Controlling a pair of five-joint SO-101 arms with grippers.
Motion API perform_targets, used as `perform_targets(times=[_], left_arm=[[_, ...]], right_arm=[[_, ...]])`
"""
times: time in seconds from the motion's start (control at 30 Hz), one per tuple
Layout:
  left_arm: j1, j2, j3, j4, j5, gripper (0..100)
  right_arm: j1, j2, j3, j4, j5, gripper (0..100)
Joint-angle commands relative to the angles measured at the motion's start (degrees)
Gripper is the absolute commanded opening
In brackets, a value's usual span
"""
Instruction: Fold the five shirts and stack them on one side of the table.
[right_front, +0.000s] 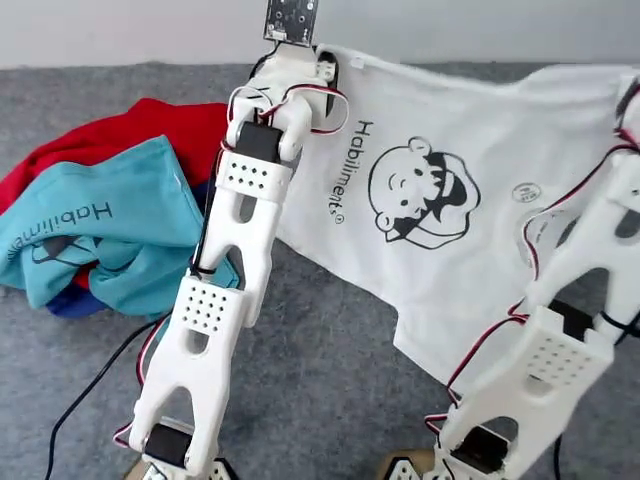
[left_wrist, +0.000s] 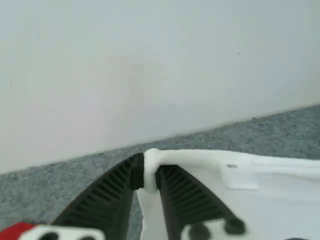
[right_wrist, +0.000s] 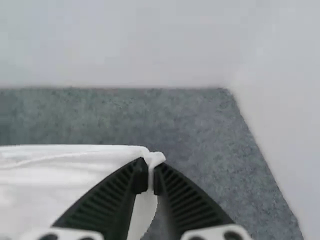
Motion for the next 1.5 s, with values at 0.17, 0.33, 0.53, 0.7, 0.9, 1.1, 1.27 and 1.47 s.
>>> perform_targets(times=[0.17,0.33,0.53,0.7,0.9,1.1,1.27,1.47], left_arm=[[0.00,-1.05,-9.10,20.92,-6.59,1],[-0.35,-0.62,-9.10,32.79,-10.29,1],[-0.53,0.88,-9.10,41.58,-12.75,1],[-2.64,4.48,-9.01,45.19,-17.14,1],[-4.84,4.92,-4.44,45.36,-21.27,1],[-4.13,1.41,4.44,45.36,-26.29,1],[-2.81,-6.24,19.21,45.10,-30.77,1],[-4.84,-8.62,24.04,42.55,-31.12,1]], right_arm=[[-0.57,-2.24,-5.71,18.33,11.69,0.8],[-2.15,-12.53,16.53,18.15,18.99,0.8],[-2.86,-28.62,46.95,14.37,23.56,0.9],[-2.86,-40.13,69.27,10.68,29.71,0.9],[-2.51,-54.55,95.30,1.89,32.09,0.9],[-2.42,-63.43,111.30,-1.89,33.41,0.9],[-2.42,-66.68,116.40,-1.19,36.57,0.9],[-2.86,-67.03,119.91,-1.36,38.24,0.9]])
